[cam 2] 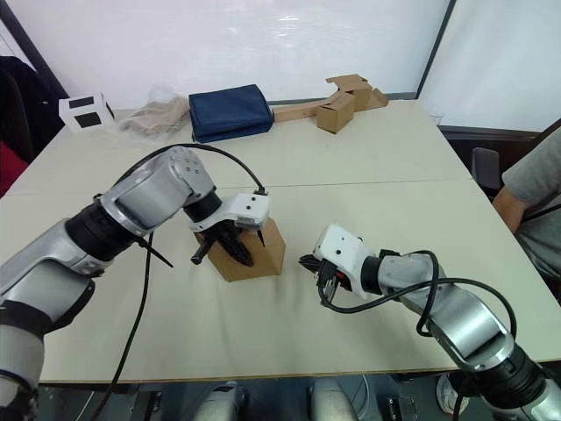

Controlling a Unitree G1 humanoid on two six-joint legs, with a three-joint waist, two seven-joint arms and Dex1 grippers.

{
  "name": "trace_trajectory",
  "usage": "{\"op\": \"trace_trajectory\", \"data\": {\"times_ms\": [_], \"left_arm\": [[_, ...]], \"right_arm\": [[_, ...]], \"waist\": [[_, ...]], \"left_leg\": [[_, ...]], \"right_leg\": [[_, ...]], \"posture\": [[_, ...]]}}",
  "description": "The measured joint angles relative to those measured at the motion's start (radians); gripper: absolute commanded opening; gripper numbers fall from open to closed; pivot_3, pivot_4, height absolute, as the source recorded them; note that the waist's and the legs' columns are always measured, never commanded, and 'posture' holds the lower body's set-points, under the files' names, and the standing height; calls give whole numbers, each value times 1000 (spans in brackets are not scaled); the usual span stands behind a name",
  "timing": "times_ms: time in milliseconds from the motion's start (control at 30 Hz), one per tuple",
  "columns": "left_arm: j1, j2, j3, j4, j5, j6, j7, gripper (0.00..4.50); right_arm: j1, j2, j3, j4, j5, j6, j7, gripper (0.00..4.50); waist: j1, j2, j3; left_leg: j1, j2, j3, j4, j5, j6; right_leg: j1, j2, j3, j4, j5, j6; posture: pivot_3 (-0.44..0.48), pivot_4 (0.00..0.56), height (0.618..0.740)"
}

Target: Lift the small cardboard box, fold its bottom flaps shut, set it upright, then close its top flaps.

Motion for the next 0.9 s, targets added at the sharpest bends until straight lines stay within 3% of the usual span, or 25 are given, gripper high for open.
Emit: {"op": "trace_trajectory", "data": {"times_ms": [167,267,333,467,567,700,800,900], "left_arm": [[-56,-41,5,77,40,20,18,2626],[-90,-64,41,116,7,97,12,2626],[-133,-76,103,168,-80,145,4,2626],[-188,-2,299,247,-198,153,3,2626],[-76,60,437,240,-215,123,67,2626],[193,56,623,133,-254,116,252,2626],[398,58,748,20,-249,51,403,1827],[572,65,818,-44,-231,10,528,685]], "right_arm": [[42,33,-12,-15,-17,7,-23,0],[59,33,-29,-14,-20,6,-18,0],[60,33,-35,-9,-23,-1,-8,0],[78,25,-42,15,-44,-25,17,0],[104,12,-48,52,-61,-48,41,0],[92,10,-60,128,-84,-113,76,0],[64,17,-69,216,-111,-169,94,0],[46,31,-75,301,-134,-218,115,0]], "waist": [[1,0,0],[3,-1,0],[5,-1,1],[-7,0,0],[-15,1,0],[-11,0,0],[-9,-1,0],[-5,-1,0]], "left_leg": [[1,0,0,0,0,0],[0,0,0,0,0,0],[0,0,0,0,0,0],[2,0,0,-1,-1,1],[2,1,0,-1,0,1],[1,1,0,1,0,1],[1,1,0,1,0,1],[1,1,0,1,0,1]], "right_leg": [[0,0,0,0,0,0],[0,0,0,0,0,0],[0,0,0,0,0,0],[0,0,0,0,0,0],[0,1,0,1,0,0],[0,-1,0,1,0,0],[0,-2,0,0,0,0],[0,-1,0,1,0,0]], "posture": [[0,150,740],[0,150,740],[0,150,740],[0,150,740],[0,150,740],[0,150,740],[0,150,740],[0,150,740]]}}
